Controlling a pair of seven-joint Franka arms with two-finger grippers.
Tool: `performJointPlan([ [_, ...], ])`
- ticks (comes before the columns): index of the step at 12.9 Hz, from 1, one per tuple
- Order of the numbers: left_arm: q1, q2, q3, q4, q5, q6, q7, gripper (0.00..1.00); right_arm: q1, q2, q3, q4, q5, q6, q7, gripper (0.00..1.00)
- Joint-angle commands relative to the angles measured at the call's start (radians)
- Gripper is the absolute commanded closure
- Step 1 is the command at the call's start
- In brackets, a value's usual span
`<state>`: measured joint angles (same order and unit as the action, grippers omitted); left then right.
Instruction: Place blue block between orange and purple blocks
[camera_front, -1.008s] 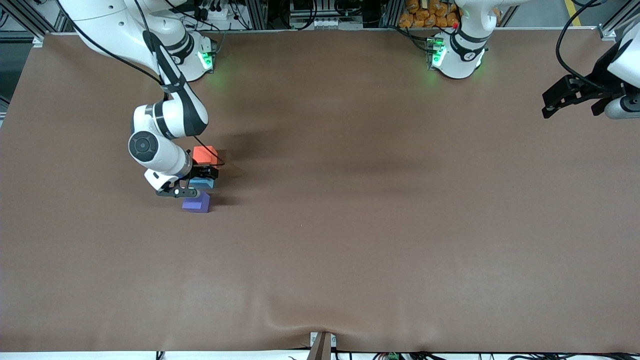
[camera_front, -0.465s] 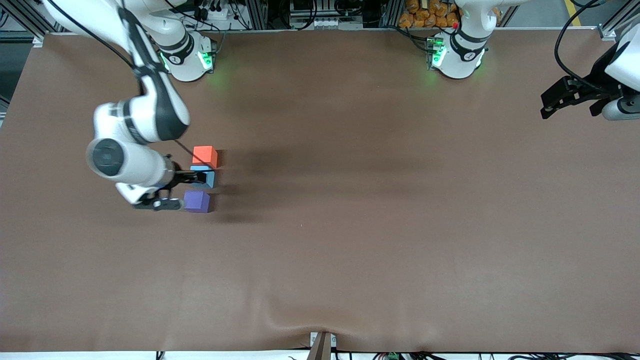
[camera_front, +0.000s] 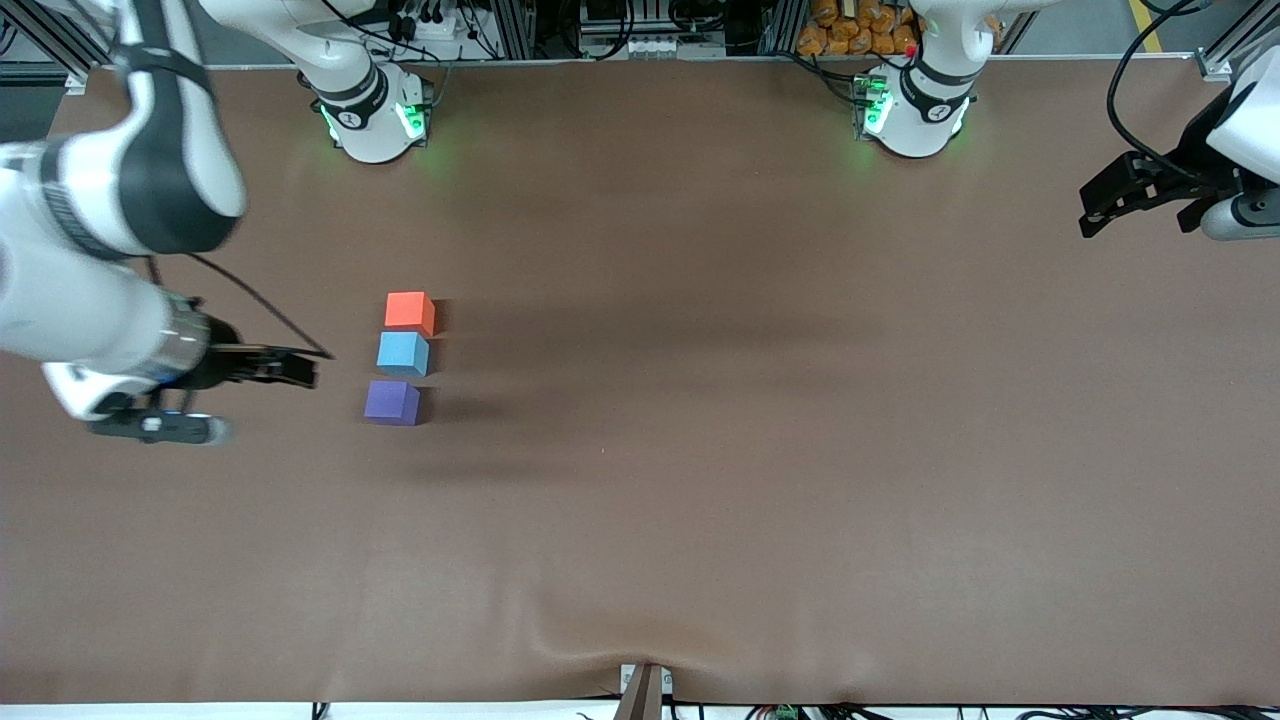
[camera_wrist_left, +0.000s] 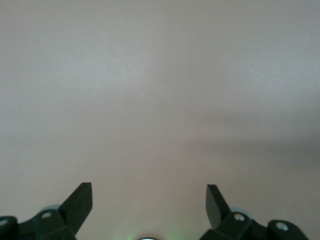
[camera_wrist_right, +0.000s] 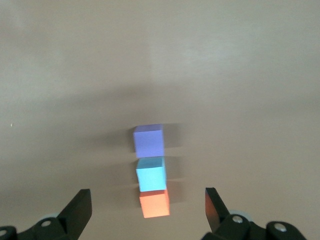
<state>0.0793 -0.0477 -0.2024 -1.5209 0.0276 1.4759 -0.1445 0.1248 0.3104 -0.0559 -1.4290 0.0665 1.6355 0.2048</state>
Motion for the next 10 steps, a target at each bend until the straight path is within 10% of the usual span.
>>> performJointPlan([
  [1, -0.01, -0.009, 0.0, -0.007, 0.001, 0.003, 0.014, 0.0, -0.094, 0.032, 0.014, 0.151, -0.007, -0.098, -0.016, 0.0],
  [4, -0.007, -0.018, -0.012, -0.005, 0.001, -0.003, 0.017, 0.0, -0.161, 0.004, 0.013, 0.223, 0.002, -0.213, -0.221, 0.0],
  [10, -0.006, -0.02, -0.028, -0.005, 0.001, -0.003, 0.013, 0.0, -0.162, -0.232, 0.018, 0.098, 0.003, -0.237, 0.038, 0.0],
])
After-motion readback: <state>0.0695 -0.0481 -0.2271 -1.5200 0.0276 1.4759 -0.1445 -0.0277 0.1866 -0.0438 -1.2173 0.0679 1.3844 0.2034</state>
